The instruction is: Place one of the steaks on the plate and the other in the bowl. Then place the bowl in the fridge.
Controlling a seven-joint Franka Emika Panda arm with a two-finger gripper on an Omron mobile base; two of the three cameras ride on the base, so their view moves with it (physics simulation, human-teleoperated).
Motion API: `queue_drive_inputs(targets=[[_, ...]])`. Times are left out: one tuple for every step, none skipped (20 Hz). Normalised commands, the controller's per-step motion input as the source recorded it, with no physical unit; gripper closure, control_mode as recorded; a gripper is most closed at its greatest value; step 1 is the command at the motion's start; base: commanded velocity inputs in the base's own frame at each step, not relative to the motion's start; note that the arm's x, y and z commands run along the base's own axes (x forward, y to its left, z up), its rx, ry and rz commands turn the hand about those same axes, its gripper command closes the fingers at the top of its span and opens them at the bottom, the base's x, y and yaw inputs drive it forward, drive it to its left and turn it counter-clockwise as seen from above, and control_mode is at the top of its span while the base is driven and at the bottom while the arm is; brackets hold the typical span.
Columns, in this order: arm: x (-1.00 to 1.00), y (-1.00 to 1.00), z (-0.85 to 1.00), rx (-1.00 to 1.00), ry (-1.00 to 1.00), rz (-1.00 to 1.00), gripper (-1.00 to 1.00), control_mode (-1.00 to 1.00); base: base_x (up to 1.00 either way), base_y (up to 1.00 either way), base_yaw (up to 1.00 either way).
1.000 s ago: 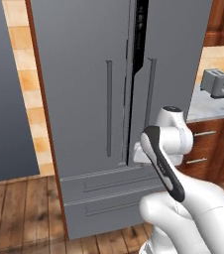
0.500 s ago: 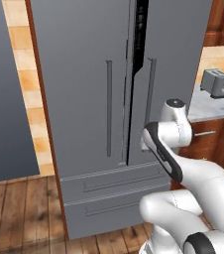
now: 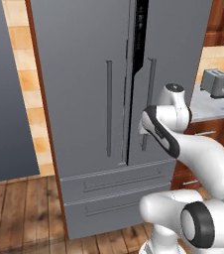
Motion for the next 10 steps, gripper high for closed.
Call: queue_drive_inputs(targets=[[0.69, -0.13, 0.19, 0.0, 0.0, 0.0, -1.0, -1.0, 0.0, 0.0, 0.0], [0.74, -0.09, 0.18, 0.0, -0.07, -0.01, -1.0, -1.0, 0.0, 0.0, 0.0], [0.71, 0.0, 0.19, 0.0, -0.15, 0.0, -1.0, -1.0, 0.0, 0.0, 0.0], [0.58, 0.0, 0.28, 0.0, -0.24, 0.0, -1.0, -1.0, 0.0, 0.0, 0.0], [0.63, 0.0, 0.37, 0.0, -0.31, 0.0, -1.0, -1.0, 0.0, 0.0, 0.0], [0.5, -0.03, 0.34, 0.0, -0.38, 0.03, -1.0, -1.0, 0.0, 0.0, 0.0], [0.5, -0.17, 0.3, 0.0, -0.33, 0.05, -1.0, -1.0, 0.0, 0.0, 0.0], [0.56, -0.12, 0.34, 0.0, -0.13, 0.09, -1.0, -1.0, 0.0, 0.0, 0.0], [0.56, -0.2, 0.37, 0.0, -0.09, 0.06, -1.0, -1.0, 0.0, 0.0, 0.0], [0.68, -0.2, 0.43, 0.0, -0.11, 0.03, -1.0, -1.0, 0.0, 0.0, 0.0]])
